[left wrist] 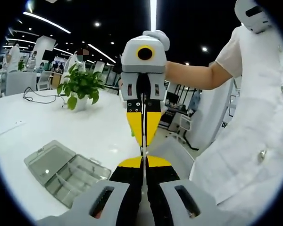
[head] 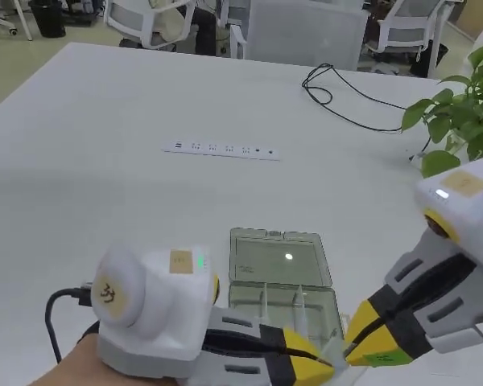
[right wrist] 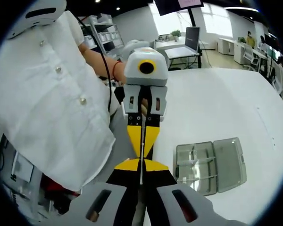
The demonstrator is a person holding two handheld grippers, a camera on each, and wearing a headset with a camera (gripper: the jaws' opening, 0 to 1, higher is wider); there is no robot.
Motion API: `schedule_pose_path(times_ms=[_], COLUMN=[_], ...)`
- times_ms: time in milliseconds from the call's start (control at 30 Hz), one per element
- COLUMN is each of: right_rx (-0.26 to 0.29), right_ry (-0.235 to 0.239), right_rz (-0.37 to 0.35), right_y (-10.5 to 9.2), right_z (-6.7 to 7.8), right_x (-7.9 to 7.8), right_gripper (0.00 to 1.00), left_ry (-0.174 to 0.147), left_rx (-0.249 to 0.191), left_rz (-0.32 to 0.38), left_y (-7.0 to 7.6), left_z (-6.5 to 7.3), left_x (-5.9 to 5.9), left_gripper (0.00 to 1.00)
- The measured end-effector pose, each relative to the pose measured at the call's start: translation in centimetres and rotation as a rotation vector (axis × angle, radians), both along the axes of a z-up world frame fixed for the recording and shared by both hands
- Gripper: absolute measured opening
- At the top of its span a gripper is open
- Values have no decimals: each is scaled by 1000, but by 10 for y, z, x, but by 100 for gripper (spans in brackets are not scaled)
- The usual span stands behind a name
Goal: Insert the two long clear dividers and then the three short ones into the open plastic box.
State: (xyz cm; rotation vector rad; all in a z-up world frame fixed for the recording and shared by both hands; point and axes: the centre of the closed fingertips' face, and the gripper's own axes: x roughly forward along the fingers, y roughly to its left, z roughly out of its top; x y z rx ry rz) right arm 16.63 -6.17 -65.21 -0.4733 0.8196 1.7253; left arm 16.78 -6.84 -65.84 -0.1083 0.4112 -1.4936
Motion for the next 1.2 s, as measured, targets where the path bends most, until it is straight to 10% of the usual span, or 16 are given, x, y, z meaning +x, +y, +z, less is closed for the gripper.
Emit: schedule_pose_path(times_ms=[1200], right_rx=[-6], right_ry=[-27], right_rz=[-17], right_y=[3], right_z=[-6], right_x=[6], right_gripper=[3], left_ry=[-27], left_rx=[34], left_rz=[50], left_y=[11], left_z=[-11], left_x=[7], left_gripper=[13])
